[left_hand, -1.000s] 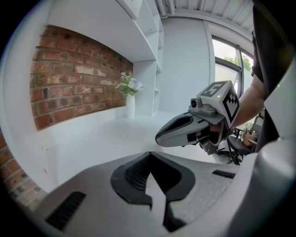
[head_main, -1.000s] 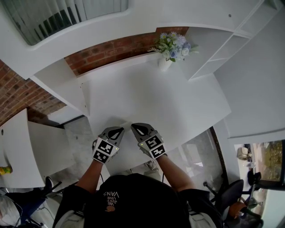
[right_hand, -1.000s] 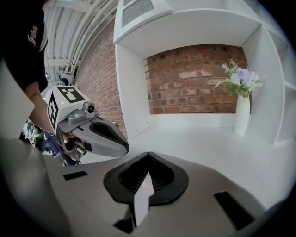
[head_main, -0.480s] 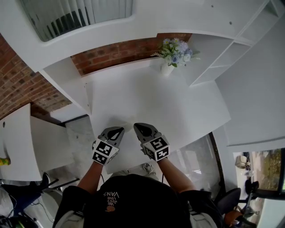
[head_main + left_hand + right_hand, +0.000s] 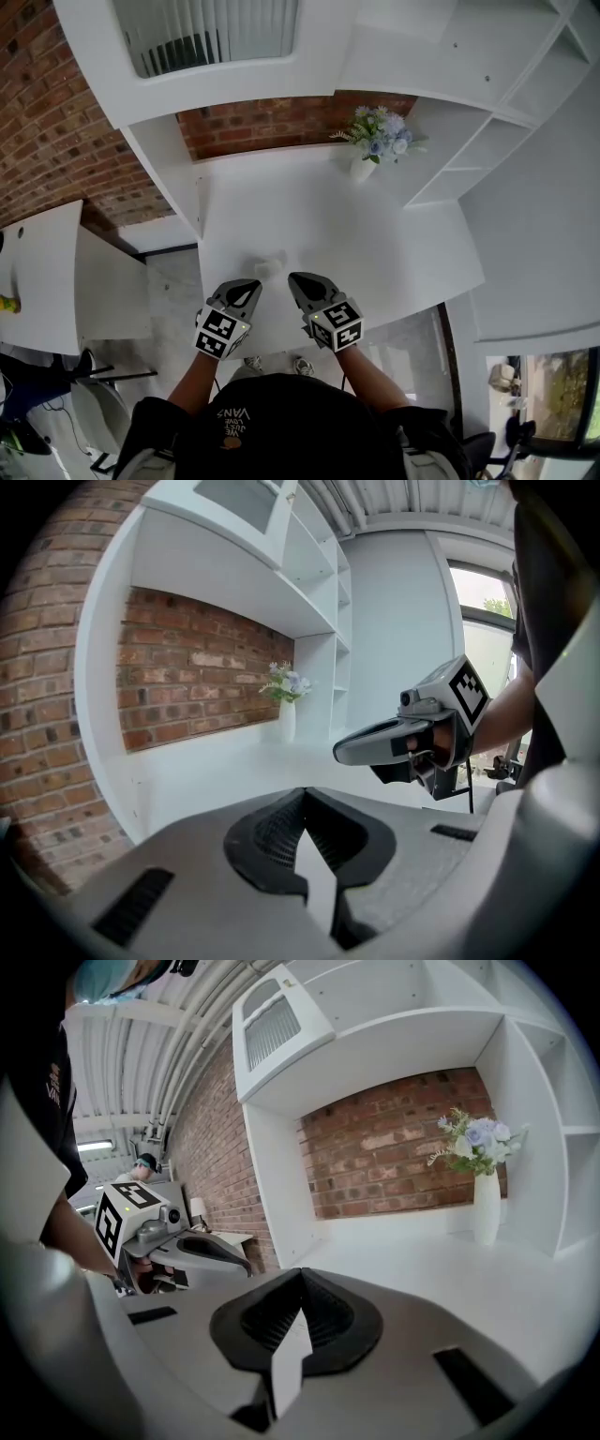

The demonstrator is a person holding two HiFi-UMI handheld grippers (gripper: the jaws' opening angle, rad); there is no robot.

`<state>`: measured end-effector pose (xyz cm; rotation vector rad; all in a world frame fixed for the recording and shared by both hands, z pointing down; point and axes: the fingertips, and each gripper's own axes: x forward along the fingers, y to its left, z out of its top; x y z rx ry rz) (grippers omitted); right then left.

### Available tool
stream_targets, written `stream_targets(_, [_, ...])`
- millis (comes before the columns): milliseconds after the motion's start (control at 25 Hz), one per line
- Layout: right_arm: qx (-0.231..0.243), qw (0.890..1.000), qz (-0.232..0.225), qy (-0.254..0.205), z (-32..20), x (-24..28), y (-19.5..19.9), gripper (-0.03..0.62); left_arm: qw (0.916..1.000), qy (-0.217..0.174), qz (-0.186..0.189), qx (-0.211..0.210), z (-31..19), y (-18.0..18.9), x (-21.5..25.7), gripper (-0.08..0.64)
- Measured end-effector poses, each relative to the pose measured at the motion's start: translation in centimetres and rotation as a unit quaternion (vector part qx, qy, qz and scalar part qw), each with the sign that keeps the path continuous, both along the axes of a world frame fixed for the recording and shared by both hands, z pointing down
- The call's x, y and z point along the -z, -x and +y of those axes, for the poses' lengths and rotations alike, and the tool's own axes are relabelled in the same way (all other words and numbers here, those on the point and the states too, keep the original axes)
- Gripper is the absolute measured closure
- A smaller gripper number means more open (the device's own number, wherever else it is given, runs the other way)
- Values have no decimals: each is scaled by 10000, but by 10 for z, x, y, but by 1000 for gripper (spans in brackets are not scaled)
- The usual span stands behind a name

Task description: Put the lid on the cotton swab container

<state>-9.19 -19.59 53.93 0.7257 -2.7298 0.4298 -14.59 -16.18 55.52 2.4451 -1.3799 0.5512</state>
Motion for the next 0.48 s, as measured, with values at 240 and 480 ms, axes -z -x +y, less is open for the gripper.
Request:
stream_targets(240, [197, 9998, 4, -13, 17, 5, -21, 592, 9995, -77, 33, 316, 18, -14, 12, 554])
stream_targets(480, [409, 9991, -76, -39, 35, 10, -46, 592, 9976, -156, 89, 671, 39, -32, 19, 554])
